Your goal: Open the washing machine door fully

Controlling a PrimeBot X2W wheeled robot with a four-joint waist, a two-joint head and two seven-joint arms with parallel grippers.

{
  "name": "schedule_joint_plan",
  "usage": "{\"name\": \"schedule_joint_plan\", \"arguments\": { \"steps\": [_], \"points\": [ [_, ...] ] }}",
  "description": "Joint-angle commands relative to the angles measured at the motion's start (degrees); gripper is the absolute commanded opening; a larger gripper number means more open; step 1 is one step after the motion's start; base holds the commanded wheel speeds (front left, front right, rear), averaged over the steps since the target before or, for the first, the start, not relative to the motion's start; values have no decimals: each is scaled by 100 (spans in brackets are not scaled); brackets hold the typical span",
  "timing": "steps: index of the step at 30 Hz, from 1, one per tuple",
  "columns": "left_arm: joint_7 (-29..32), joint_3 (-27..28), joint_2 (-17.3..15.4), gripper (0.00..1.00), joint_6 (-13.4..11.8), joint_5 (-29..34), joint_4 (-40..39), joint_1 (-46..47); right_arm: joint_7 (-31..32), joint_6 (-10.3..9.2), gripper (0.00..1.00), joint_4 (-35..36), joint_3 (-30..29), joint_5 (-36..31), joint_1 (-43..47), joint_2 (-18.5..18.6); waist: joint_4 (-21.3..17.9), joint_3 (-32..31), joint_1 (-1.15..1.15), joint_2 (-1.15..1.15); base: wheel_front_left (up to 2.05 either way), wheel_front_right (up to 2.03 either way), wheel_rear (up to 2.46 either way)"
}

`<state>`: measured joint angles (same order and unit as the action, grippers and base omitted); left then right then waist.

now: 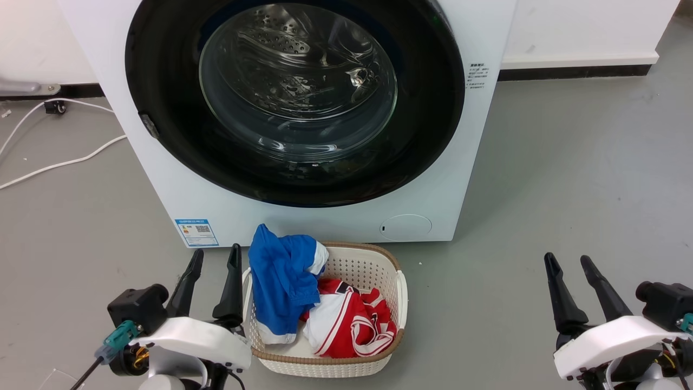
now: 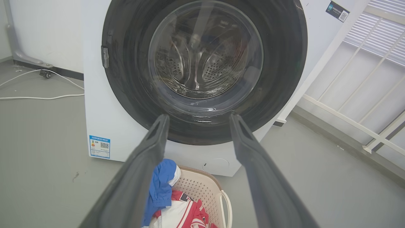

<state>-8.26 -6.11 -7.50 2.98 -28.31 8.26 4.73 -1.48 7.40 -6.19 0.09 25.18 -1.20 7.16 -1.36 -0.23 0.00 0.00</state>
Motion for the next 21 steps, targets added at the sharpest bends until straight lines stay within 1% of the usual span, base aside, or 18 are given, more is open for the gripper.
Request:
{"name": "schedule_joint_plan", "arguments": {
  "steps": [1, 21],
  "points": [
    [-60, -50, -62, 100, -28, 183, -74, 17, -17, 9, 100, 87, 9, -232, -71, 29, 1, -9, 0, 0, 0, 0, 0],
    [-324, -281, -43, 100, -111, 1049, 127, -2, -100, 11, 100, 346, -33, -1313, 108, -181, -23, -76, 0, 0, 0, 0, 0]
  ]
}}
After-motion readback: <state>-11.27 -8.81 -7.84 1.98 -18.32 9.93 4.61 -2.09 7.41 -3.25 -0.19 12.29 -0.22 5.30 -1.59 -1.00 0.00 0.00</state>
